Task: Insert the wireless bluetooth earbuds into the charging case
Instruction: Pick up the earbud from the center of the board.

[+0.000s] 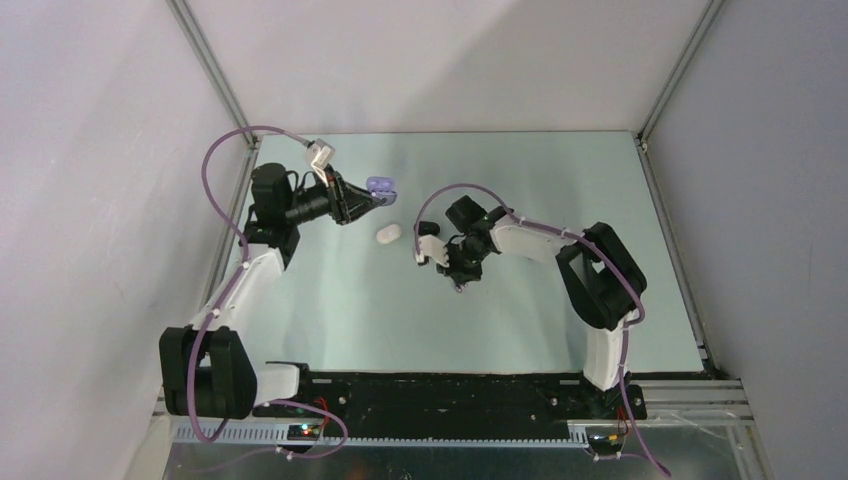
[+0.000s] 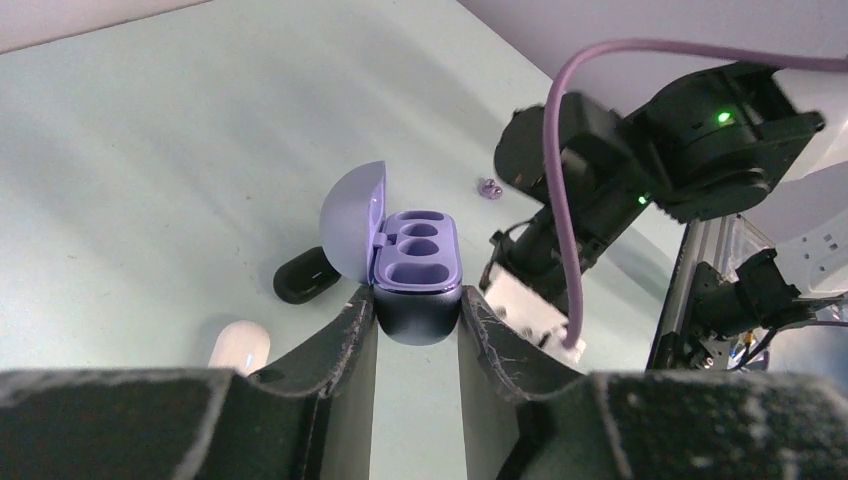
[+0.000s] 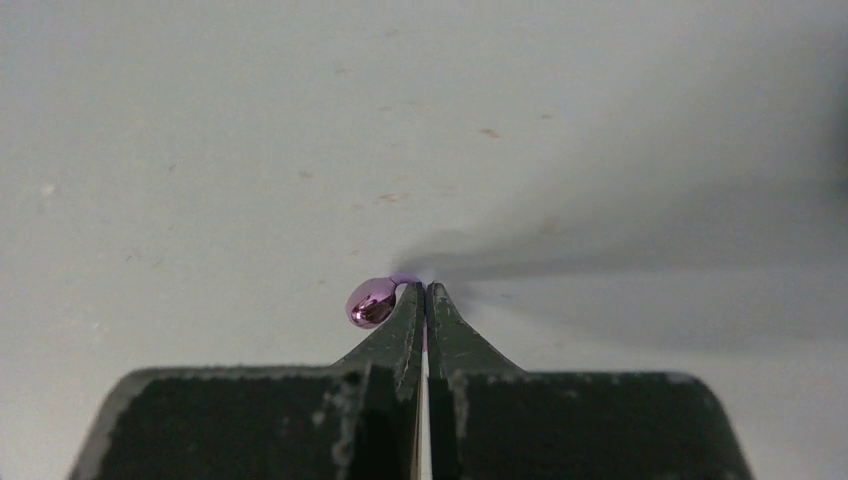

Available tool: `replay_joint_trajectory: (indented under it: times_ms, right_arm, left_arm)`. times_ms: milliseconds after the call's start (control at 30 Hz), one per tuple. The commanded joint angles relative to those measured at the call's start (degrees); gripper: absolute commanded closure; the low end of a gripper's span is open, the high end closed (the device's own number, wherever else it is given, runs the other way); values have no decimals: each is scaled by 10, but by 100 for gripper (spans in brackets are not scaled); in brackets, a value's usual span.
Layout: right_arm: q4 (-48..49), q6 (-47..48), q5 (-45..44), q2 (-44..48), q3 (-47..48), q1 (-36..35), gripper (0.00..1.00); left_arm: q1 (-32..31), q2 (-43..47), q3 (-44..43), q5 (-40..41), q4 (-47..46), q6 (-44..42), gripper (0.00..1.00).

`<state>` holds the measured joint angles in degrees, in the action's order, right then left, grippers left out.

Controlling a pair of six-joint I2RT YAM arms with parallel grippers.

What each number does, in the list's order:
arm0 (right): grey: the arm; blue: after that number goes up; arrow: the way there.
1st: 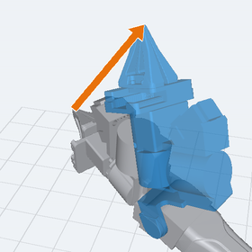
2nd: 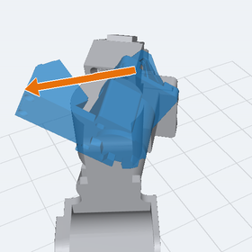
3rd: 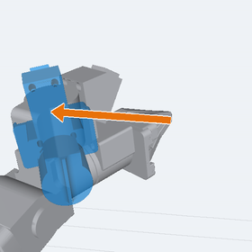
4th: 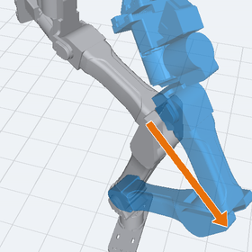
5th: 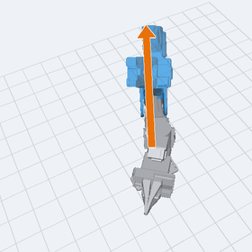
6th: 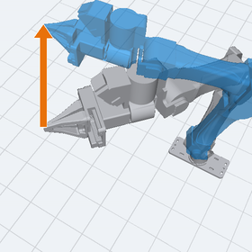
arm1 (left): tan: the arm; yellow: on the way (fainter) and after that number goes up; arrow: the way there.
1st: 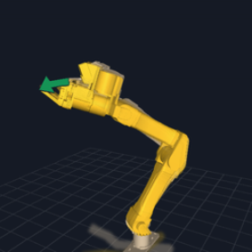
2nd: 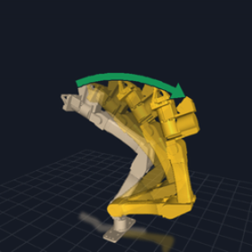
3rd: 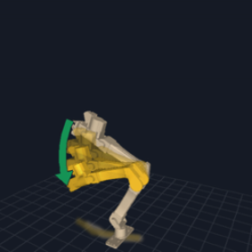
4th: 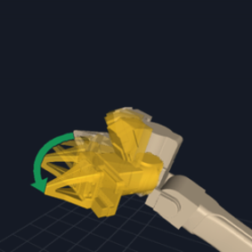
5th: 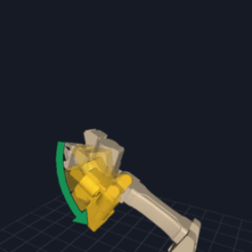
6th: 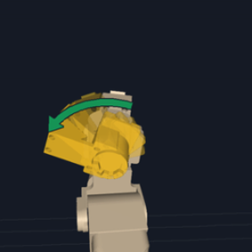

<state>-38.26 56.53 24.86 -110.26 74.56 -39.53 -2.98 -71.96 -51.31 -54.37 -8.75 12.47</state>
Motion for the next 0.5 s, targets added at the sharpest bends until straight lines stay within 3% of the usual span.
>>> replay_joint_trajectory:
  times_ms: [0, 333, 467]
  right_arm:
    - [117, -146, -39, 71, 1, 28, 100]
    - [330, -407, -167, 236, 0, 67, 100]
    - [429, -446, -256, 278, -10, 52, 100]
  left_arm:
    - [2, -6, -14, 4, -10, -7, 100]
    - [-53, -39, -46, 70, -3, -43, 100]
    - [-89, -55, -58, 102, -16, -44, 100]
